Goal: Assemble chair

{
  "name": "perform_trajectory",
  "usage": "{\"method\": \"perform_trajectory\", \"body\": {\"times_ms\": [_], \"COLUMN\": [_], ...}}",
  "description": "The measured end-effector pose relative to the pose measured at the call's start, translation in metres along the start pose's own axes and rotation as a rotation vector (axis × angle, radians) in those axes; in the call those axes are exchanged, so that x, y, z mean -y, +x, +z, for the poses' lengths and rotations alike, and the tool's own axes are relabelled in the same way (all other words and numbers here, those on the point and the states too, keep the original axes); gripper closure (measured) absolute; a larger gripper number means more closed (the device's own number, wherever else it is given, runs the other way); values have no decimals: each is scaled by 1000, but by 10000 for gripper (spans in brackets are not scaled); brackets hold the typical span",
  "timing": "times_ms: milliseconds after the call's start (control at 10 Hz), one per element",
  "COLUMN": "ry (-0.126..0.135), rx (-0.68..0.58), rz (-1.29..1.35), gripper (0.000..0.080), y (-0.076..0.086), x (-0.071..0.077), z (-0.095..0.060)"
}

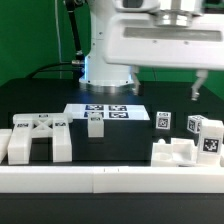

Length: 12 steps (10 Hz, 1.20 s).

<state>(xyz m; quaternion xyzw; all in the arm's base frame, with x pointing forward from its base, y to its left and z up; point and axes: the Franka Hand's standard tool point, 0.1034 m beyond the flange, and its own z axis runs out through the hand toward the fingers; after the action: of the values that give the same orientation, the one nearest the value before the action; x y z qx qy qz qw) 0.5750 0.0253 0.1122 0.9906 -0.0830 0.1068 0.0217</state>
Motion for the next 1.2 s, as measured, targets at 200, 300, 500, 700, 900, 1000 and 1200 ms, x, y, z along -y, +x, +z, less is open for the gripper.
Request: {"method": "perform_trajectory", "body": {"times_ms": [200, 300, 500, 700, 900, 1000, 1200], "ry": [-7, -6, -7, -15, -27, -50, -44], "rx": [-3, -6, -5, 3, -46, -98, -90], "rz": [8, 8, 8, -75, -281, -374, -361], "gripper": [150, 150, 150, 150, 150, 150, 150], "y": [-7, -6, -6, -12, -28, -36, -40], "x": [-9, -8, -8, -14, -45, -66, -71], "z": [6, 5, 6, 9, 7, 7, 10]}}
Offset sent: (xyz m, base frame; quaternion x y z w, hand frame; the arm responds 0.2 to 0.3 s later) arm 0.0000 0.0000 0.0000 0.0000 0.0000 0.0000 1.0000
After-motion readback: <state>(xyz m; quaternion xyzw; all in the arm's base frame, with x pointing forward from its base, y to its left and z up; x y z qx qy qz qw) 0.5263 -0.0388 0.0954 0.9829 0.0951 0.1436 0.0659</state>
